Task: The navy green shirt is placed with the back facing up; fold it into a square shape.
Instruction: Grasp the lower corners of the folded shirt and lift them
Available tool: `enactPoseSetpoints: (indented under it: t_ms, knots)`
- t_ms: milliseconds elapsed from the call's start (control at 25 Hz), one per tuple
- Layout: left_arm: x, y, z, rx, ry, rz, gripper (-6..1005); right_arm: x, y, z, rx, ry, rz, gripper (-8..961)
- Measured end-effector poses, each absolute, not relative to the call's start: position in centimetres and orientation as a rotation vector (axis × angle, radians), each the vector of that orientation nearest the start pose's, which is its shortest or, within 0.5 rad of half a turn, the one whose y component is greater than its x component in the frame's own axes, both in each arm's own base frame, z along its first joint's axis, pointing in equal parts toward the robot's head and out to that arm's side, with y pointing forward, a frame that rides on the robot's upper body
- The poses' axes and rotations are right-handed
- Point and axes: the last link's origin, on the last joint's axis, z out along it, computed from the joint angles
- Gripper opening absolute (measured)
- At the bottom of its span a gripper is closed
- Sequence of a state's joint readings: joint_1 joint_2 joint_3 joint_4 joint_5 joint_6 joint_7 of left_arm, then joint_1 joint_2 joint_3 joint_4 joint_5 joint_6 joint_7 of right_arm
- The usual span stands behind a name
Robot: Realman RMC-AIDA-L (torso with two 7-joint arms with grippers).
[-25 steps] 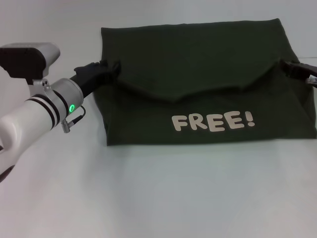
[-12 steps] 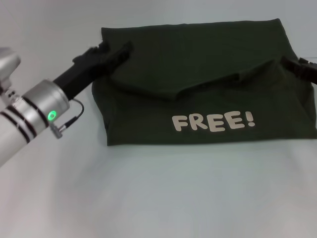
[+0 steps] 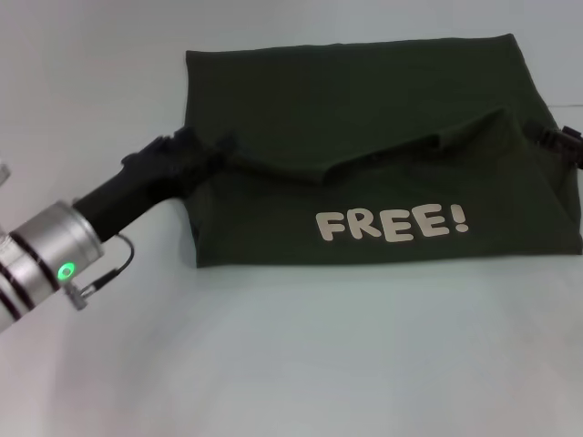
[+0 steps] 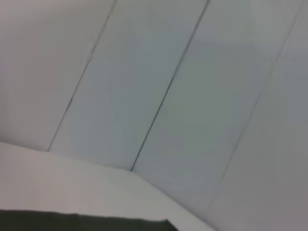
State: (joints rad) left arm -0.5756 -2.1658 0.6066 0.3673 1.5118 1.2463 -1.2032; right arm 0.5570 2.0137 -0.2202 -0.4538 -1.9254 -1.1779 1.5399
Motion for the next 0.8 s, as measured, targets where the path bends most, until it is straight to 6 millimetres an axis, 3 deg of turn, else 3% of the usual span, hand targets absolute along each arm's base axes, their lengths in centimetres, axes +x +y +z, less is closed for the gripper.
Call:
enactPoseSetpoints:
  t_ms: [240,520,800]
  knots:
    - [-27.0,34.6,-3.2,-2.185,-0.806,-1.002,807,34.1,36.1,5.9,-1.882,1.194,0.934,876]
    - [-29.4,32.2,-3.6,-2.247,-0.735,-0.851,799,34.1,36.0,5.5,-1.871,1.238,0.96,904]
    - [-29.9,31.1,-4.9,-2.32,-0.674,-0.761,800,33.6,36.2,4.8,-1.874,1.262,0.972,898]
